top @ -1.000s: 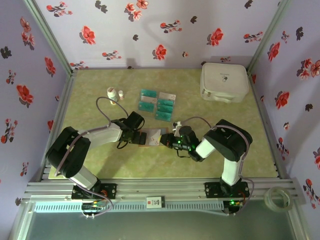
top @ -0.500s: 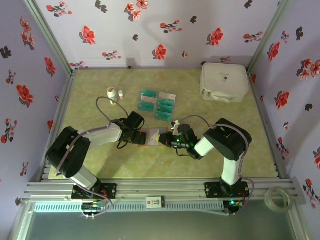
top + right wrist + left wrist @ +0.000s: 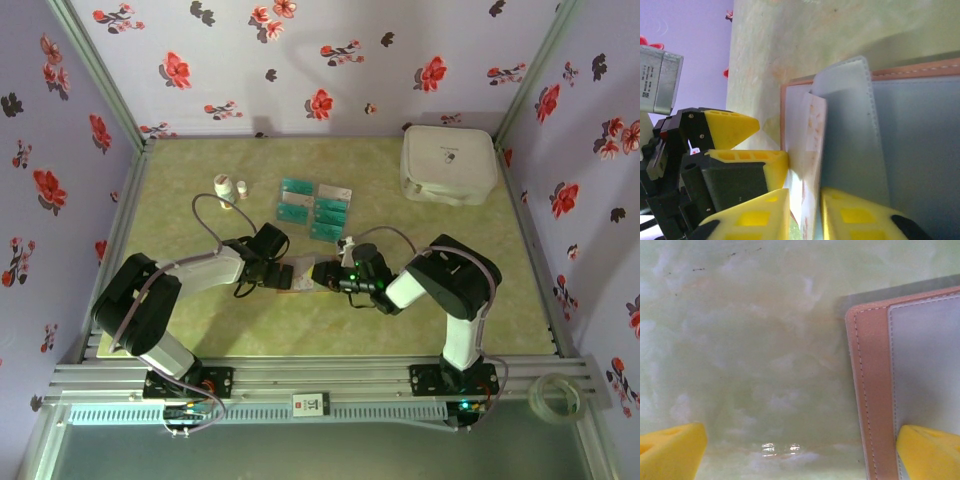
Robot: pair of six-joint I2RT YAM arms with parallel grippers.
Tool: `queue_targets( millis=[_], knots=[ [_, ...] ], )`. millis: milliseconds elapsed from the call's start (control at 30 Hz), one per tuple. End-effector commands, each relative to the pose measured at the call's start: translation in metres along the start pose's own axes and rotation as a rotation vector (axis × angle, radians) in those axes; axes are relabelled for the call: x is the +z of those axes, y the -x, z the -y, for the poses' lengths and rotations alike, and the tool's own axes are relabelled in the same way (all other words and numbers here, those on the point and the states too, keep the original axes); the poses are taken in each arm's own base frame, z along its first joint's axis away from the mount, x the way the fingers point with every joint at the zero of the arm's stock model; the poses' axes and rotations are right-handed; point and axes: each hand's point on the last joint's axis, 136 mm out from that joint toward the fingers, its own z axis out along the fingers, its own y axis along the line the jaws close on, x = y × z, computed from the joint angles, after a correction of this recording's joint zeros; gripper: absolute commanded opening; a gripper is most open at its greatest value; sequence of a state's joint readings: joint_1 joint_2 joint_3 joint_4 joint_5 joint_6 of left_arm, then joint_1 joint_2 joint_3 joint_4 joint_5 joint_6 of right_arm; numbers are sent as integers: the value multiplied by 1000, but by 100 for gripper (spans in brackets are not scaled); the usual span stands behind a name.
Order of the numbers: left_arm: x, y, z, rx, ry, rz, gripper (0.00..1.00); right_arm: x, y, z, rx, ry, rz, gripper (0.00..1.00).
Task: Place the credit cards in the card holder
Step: Insert the credit card into the card slot.
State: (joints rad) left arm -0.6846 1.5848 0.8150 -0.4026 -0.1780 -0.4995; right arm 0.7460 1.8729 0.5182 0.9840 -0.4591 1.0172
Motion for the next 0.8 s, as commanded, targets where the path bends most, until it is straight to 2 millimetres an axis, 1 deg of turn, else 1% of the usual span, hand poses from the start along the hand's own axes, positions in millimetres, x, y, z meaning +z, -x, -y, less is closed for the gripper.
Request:
queue_targets(
  millis=[0, 233, 300, 367, 500, 567, 700, 767],
  knots=[
    [9, -11, -8, -19, 40, -29, 100, -3, -10, 31, 14, -146, -49, 28],
    [-4, 5, -9, -94, -31, 2, 100, -10, 3, 22, -56, -254, -64, 42],
    [-8, 8, -11, -119, -46, 10, 100, -12, 8, 16, -82, -274, -65, 47],
    [-11, 10, -14, -134, -55, 16, 100, -13, 12, 10, -104, -290, -68, 50],
    [-14, 11, -22, -159, -51, 20, 100, -16, 17, -3, -156, -317, -79, 52],
    [-15, 10, -26, -169, -48, 19, 100, -20, 20, -5, -175, -340, -77, 52],
    [-14, 6, -31, -181, -33, 7, 100, -29, 23, -2, -207, -404, -75, 51],
    [-14, 3, -34, -180, -17, -1, 100, -33, 26, 3, -224, -458, -76, 46]
  ],
)
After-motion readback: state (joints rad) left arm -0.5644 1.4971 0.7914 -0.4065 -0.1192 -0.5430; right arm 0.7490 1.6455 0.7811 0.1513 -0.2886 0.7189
